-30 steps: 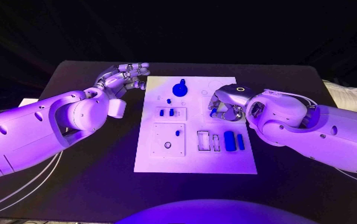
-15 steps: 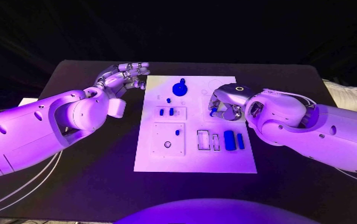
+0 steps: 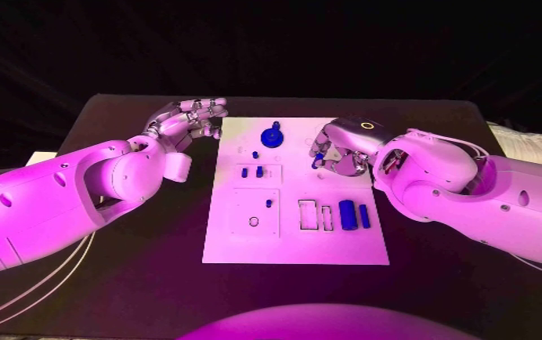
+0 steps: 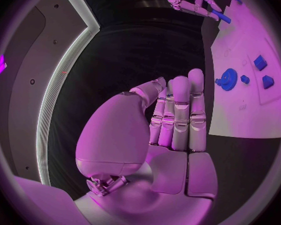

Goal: Assemble the parts on the task board

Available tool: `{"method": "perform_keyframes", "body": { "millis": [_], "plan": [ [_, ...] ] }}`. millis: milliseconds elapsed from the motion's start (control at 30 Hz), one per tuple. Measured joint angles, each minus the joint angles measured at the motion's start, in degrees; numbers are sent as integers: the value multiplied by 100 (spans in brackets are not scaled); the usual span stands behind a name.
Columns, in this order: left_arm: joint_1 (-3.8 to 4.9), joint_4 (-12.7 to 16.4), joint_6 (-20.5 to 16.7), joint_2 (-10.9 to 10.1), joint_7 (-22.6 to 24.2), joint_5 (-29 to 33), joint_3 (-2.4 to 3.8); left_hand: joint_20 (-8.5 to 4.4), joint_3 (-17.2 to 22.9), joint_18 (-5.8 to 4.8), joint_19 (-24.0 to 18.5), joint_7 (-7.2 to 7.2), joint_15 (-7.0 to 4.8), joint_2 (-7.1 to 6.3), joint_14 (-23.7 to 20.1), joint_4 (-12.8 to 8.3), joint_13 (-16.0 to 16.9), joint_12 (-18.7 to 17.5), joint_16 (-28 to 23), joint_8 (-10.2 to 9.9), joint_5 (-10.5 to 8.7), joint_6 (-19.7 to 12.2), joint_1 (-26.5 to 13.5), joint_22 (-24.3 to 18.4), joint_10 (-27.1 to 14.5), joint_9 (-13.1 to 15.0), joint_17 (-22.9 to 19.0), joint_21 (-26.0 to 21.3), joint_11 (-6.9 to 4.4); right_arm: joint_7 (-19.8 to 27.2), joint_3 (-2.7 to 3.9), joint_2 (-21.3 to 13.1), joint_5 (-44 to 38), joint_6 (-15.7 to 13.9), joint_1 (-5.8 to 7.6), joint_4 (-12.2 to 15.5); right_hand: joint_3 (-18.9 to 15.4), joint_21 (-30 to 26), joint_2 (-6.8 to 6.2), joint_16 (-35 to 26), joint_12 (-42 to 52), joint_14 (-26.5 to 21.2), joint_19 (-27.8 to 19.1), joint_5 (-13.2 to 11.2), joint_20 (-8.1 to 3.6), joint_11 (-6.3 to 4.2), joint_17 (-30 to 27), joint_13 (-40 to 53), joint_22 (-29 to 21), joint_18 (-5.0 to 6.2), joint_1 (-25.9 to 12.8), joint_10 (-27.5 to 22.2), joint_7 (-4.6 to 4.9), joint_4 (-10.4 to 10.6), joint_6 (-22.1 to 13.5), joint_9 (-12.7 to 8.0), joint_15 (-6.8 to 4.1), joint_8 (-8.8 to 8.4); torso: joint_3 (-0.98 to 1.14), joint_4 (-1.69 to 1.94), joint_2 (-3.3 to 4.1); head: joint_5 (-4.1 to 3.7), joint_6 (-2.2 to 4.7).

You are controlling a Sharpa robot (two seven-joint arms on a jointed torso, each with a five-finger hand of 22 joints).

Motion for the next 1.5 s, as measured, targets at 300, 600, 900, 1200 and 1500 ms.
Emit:
{"method": "perform_keyframes", "body": {
  "millis": [300, 600, 900, 1200, 1500],
  "plan": [
    [-29, -20, 7, 29, -2, -2, 0, 0, 0, -1, 0, 0, 0, 0, 0, 0, 0, 0, 0, 0, 0, 0, 0, 0, 0, 0, 0, 0, 0, 29, 47, 281, 328, -158, 0, 379, 8, -2, 6, 0, -47, 0, 7, 7, 8, 21, 8, -12, -1, 0, 6, 21, 0, -8, 0, -1, 0, 0, -3, 13, 3, 43, 20],
    [-33, -26, 21, 69, -5, -3, 0, 0, 0, 0, 0, 0, 0, 0, 0, 0, 0, 0, 0, 0, 0, 0, 0, 0, 0, 0, 0, 0, 0, 158, 29, 970, 487, -142, -399, 389, 16, -2, 6, 0, -70, 0, 7, 13, 8, 21, -9, -11, -2, 0, 6, 21, 0, -16, 0, -2, 1, 0, -7, 16, 14, 125, -13],
    [-35, -33, 36, 99, -10, -4, 0, 0, -16, -1, 0, 0, 1, 0, -1, -16, 6, 0, 0, 0, 0, 0, 0, 1, -19, 0, 1, 0, 19, 316, -94, 1362, 456, -44, -672, -6, 23, -3, 6, 0, -96, 0, 7, 50, 8, 21, -10, -8, -2, 0, 6, 21, 0, -24, 0, -3, 1, 0, -15, 16, 13, 226, -56],
    [-36, -39, 44, 116, -12, -10, 0, 0, -16, 0, 0, 0, 2, 0, -2, -16, 6, 0, 0, 0, 0, 0, 0, 1, -19, 1, 1, 0, 19, 396, -193, 1461, 429, 72, -745, -197, 30, -3, 7, 0, -129, 0, 7, 50, 8, 22, -9, 0, -3, 0, 6, 21, 19, -31, -20, -4, 1, -1, -7, 7, 16, 257, -81],
    [-36, -43, 53, 124, -16, -17, 0, 0, -16, -1, 0, 0, 2, 0, -2, -16, 5, 0, 0, 0, 0, 0, 0, 1, -19, 1, 1, 0, 19, 422, -211, 1484, 407, 166, -752, -257, 31, -3, 7, 0, -153, 0, 7, 50, 8, 22, -9, -6, -3, 0, 7, 21, 19, -32, -20, -4, 1, -1, 1, 4, 19, 263, -105]
  ]
}}
